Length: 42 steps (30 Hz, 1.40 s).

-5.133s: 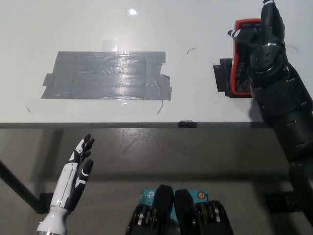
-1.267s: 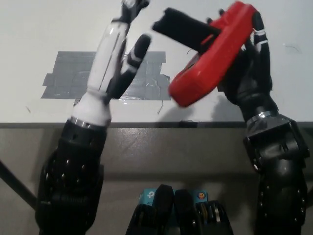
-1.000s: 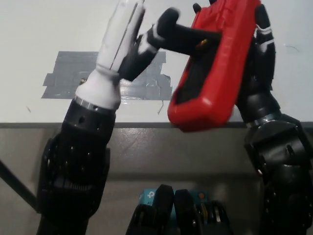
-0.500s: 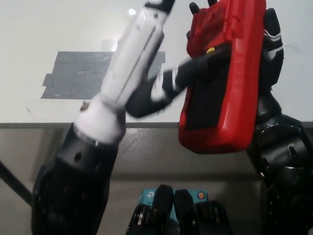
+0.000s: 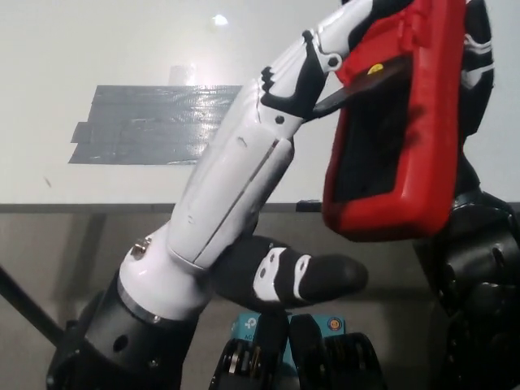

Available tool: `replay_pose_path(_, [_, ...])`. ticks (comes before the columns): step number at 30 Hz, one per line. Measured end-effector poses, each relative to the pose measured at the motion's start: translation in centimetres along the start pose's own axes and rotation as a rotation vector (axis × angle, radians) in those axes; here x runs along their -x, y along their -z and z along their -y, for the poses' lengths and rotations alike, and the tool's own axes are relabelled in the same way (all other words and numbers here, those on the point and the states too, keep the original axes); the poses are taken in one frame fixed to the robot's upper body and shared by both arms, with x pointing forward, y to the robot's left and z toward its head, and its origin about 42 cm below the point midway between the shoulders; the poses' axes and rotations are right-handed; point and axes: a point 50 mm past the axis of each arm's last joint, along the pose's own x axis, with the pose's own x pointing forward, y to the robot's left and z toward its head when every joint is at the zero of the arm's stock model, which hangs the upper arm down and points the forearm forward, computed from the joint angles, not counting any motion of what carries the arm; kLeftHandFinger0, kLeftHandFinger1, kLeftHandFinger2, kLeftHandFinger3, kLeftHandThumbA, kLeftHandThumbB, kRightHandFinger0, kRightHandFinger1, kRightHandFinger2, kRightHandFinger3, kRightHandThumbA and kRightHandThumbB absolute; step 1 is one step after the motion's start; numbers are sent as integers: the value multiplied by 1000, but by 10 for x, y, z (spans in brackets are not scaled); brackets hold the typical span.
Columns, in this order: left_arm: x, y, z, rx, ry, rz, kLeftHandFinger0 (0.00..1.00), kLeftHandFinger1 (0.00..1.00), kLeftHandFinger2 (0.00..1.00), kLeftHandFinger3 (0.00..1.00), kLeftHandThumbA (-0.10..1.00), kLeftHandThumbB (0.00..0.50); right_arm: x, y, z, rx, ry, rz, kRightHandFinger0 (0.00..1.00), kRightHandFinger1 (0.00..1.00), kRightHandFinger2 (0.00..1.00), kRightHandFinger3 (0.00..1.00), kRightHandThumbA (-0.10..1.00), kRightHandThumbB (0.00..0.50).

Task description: The robot first picks the multimeter with right hand and then unfolds the black stand on the back of it using left hand

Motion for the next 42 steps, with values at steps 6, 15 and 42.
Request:
replay_pose_path(6, [4, 8, 6, 15, 0, -30, 1000, 1000, 1000, 1000, 1000, 309, -7, -1, -22, -34, -15, 47, 0, 318, 799, 947, -59, 65])
replay_pose_path(15, [11, 21, 9, 16, 2, -92, 1000, 1000, 1000, 1000, 1000, 317, -9, -6, -38, -27, -32, 81, 0, 370, 865, 959, -61, 89])
replay_pose_path(42, [30, 2, 39, -109, 29, -19, 1000, 1000, 1000, 1000, 1000, 324, -43, -17, -56, -127, 140, 286, 0, 394, 675, 888, -97, 61])
